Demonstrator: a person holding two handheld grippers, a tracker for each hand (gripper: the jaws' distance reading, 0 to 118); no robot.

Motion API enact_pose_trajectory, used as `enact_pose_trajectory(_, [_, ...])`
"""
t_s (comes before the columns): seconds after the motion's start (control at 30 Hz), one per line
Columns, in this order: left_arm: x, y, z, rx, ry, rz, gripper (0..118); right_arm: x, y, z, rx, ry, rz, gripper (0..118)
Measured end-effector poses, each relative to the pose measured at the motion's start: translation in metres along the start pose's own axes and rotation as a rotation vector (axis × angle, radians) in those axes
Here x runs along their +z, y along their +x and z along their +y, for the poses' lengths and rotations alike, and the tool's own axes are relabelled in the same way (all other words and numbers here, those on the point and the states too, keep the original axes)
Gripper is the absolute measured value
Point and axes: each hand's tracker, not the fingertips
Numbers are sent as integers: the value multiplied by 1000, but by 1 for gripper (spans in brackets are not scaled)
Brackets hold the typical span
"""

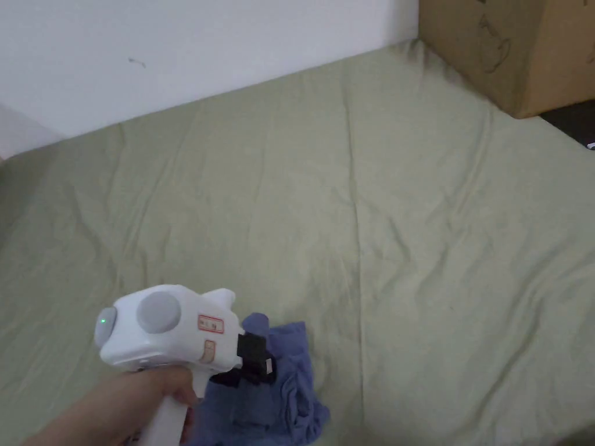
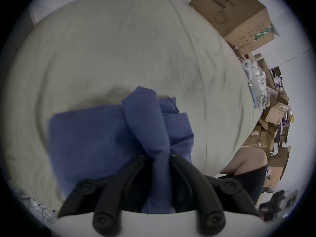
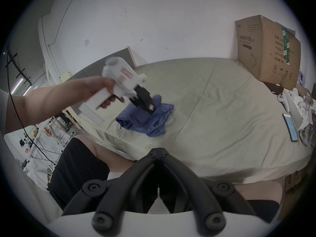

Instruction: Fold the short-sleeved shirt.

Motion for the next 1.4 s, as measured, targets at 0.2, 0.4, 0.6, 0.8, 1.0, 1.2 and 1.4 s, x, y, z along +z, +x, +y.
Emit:
enact_pose_trajectory(0.2, [16, 9, -6, 37, 41, -144, 89, 4, 8, -2, -9, 9, -13, 0])
enact_pose_trajectory(0.4, [68, -11, -32, -73, 285, 155, 69, -6, 9, -3, -20, 3, 10, 0])
enact_pose_trajectory(0.6, [9, 23, -54, 2, 194, 77, 10, -13, 8, 4, -2, -9, 35, 0])
enact_pose_trajectory(0.8, [-39, 48, -47, -52, 208, 125, 2, -11, 5, 5, -2, -13, 13, 0])
enact_pose_trajectory(1.0, [21, 41, -51, -105, 277, -67, 1, -33, 2, 19, 4, -41, 35, 0])
enact_pose_trajectory(1.2, [129, -5, -86, -99, 522, -162, 1, -147, 23, 80, -136, -45, 237, 0])
enact_pose_trajectory(1.4, [137, -89, -120, 14, 529, -138, 1, -284, 36, 91, -284, -208, 340, 0])
